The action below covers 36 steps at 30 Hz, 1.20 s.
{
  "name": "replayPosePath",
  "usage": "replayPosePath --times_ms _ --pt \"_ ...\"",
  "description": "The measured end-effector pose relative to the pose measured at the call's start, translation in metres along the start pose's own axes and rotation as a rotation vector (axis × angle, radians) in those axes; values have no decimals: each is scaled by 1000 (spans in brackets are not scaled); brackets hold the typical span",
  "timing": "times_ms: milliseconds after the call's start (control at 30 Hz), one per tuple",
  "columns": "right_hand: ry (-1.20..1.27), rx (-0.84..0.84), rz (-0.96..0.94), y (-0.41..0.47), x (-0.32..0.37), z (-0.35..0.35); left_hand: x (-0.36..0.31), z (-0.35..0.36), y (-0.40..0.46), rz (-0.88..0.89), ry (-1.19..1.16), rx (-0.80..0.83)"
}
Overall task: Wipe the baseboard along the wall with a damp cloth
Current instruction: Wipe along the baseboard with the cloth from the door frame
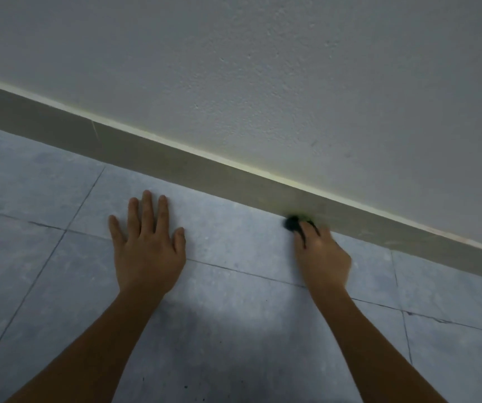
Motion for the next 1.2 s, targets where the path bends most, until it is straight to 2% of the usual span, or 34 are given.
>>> replayPosePath --times_ms 67,133,233,300,367,467,567,667,733,833,967,1000,1100,1200 --pt "-21 23 131 -1 -15 -2 -11 1 -2 31 -14 -2" --pt "40 28 191 1 3 0 -26 4 -7 101 -20 9" --pt "155 48 47 4 73 3 -41 8 -10 80 -14 25" --pt "246 -60 -42 4 114 2 -46 13 -9 52 -18 28" --pt "298 -113 -95 8 122 3 -50 16 -11 62 -7 24" --pt "251 -70 -51 5 81 6 -51 16 -14 59 -6 13" --pt "130 58 229 -3 0 13 -52 14 -13 51 -16 13" --pt "30 54 526 -7 -66 7 -54 12 -13 49 -25 23" --pt "36 52 628 -5 -76 7 -56 11 -11 48 -22 26" --pt "74 76 616 -2 -49 7 -58 10 -10 52 -22 23" --pt "138 123 262 -8 3 5 -60 11 -14 119 -40 38" --pt "148 114 224 -8 5 5 -62 11 -13 147 -38 32" --pt "94 93 316 -8 -25 7 -75 9 -10 193 -24 43" --pt "75 146 628 -11 -85 4 -104 13 -19 252 -141 85"
Point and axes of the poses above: each hand's wrist, its own y-axis towards the middle knuckle, its own z-axis out of the palm, x = y × z, the point moved 3 cm from there along y, towards the middle knuckle, and after that the axes turned 13 degrees about -x, right-handed, at the moved point
